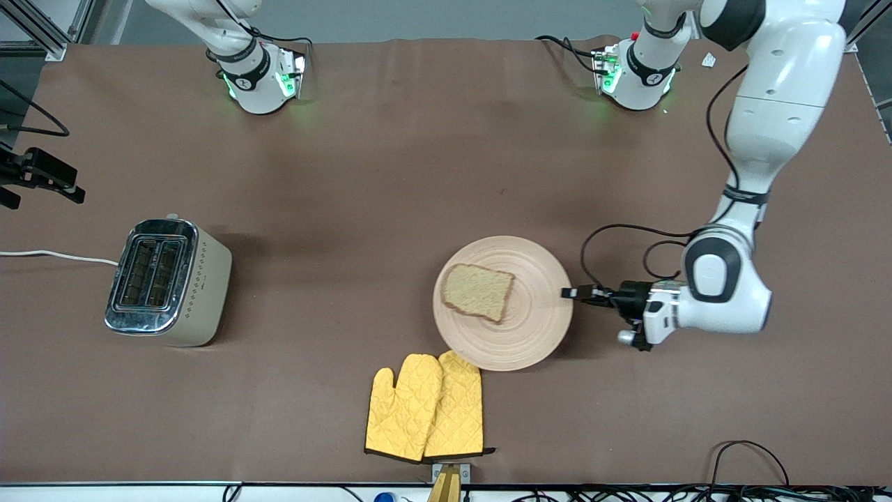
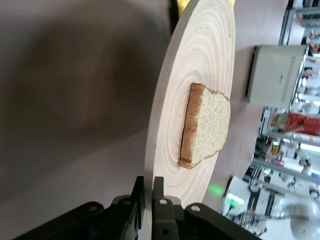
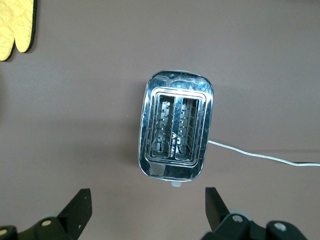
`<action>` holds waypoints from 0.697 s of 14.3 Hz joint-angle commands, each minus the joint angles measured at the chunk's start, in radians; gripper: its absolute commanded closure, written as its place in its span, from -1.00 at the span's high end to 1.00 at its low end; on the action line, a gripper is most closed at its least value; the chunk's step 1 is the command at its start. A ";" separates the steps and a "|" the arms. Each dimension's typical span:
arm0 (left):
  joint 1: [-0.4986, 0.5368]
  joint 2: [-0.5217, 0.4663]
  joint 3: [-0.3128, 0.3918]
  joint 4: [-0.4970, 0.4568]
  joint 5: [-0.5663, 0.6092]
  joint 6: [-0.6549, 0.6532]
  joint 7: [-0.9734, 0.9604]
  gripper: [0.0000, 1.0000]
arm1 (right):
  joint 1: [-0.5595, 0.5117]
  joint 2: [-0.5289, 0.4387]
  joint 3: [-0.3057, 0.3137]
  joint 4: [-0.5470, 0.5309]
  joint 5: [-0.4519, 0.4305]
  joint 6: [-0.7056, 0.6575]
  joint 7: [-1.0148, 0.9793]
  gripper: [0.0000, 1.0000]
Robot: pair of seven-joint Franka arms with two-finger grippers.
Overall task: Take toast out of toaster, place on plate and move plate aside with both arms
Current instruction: 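Slide the plate with toast away from the toaster with the left gripper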
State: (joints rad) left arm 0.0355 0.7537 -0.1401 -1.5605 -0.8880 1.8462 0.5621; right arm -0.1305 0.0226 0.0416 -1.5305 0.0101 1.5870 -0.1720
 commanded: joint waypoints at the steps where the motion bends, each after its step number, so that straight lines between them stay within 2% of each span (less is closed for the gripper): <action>1: 0.130 -0.028 -0.016 -0.023 0.093 -0.109 0.106 -0.95 | -0.018 -0.026 0.020 -0.020 -0.016 -0.002 0.014 1.00; 5: 0.311 -0.013 -0.016 -0.012 0.203 -0.147 0.188 -0.96 | -0.020 -0.026 0.020 -0.020 -0.016 -0.021 0.014 1.00; 10: 0.380 0.050 -0.007 0.051 0.219 -0.147 0.167 -0.96 | -0.027 -0.030 0.018 -0.019 -0.016 -0.047 0.014 1.00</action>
State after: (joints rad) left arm 0.4125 0.7723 -0.1380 -1.5497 -0.6683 1.7295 0.7440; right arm -0.1365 0.0224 0.0431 -1.5305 0.0097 1.5531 -0.1680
